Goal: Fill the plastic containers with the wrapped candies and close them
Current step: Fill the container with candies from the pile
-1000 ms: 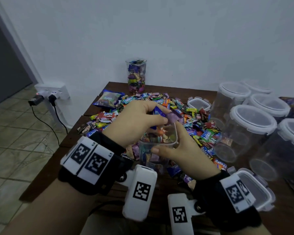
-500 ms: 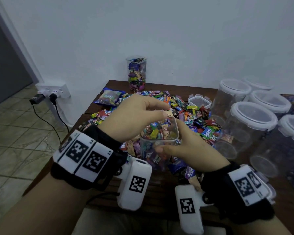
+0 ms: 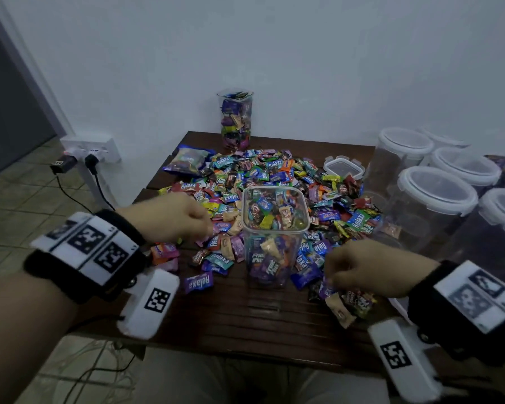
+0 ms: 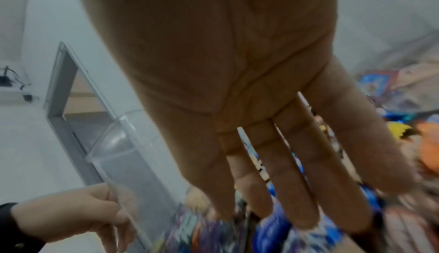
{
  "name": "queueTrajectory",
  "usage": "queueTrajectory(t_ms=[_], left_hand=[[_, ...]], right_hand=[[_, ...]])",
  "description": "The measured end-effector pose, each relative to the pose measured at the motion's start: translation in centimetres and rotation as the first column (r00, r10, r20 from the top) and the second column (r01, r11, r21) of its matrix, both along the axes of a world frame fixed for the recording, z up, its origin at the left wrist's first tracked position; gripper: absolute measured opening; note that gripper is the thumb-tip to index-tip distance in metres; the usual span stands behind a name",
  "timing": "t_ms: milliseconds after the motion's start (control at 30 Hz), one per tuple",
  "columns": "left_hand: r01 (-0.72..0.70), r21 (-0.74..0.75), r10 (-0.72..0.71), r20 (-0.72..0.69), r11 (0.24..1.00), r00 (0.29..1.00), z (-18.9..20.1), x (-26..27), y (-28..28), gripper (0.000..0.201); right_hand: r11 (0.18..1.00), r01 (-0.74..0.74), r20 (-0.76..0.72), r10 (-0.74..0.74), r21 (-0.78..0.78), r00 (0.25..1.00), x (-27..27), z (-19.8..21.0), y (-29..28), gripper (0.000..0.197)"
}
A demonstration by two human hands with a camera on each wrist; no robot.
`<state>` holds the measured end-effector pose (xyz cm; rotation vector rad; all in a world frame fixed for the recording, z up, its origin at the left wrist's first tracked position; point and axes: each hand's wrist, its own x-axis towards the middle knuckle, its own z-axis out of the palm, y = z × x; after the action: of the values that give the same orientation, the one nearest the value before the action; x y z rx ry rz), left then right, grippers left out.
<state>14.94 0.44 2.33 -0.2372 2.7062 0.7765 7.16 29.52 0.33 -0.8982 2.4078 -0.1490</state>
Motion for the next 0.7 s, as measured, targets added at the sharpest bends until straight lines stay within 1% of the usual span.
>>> queueTrajectory(t_ms=[33,67,133,200,233,333,500,633,700], left_hand=[[0.057,-0.014,-0.055,0.111,0.998,0.992,-1.0,0.0,0.1,0.014],[0.088,0.007,-0.087,0.225,0.996,0.971,-2.2,-0.1,0.1,0.015],[0.107,0.056,-0.120,0.410,0.993,0.904,-4.2,-0.1,0.6,0.017],[0.134,0.056,-0.144,0.520,0.989,0.842,-5.4,-0.1,1.0,0.017],[0.138,0.054,-0.146,0.537,0.989,0.831,-5.7,-0.2,1.1,0.017],[0.115,0.046,-0.123,0.491,0.992,0.863,-6.1,-1.2,1.1,0.016],[0.046,0.043,-0.060,0.391,0.998,0.919,-6.5,-2.8,1.3,0.015],[0.063,0.010,-0.062,0.343,0.998,0.937,-6.5,-4.2,2.4,0.015],[0.064,-0.001,-0.060,0.320,0.998,0.946,-6.4,-4.7,2.8,0.017]], right_hand=[[0.999,-0.012,0.061,0.010,0.039,0.998,0.0,-0.6,-0.1,0.006],[0.997,-0.018,0.137,0.008,0.071,0.991,0.1,-1.1,-0.1,0.013],[0.991,0.002,0.307,-0.042,0.130,0.951,0.2,-2.1,-0.1,0.024],[0.982,0.006,0.399,-0.082,0.187,0.913,0.3,-2.6,-0.2,0.026],[0.980,0.007,0.410,-0.090,0.200,0.908,0.1,-2.7,-0.3,0.024],[0.980,0.047,0.397,-0.121,0.192,0.910,-0.8,-3.0,-1.1,0.022],[0.983,0.116,0.320,-0.156,0.141,0.934,-2.6,-3.2,-3.4,0.018],[0.981,0.166,0.280,-0.187,0.098,0.941,-3.5,-3.4,-5.5,0.023],[0.978,0.201,0.245,-0.208,0.053,0.947,-3.9,-3.6,-6.2,0.019]])
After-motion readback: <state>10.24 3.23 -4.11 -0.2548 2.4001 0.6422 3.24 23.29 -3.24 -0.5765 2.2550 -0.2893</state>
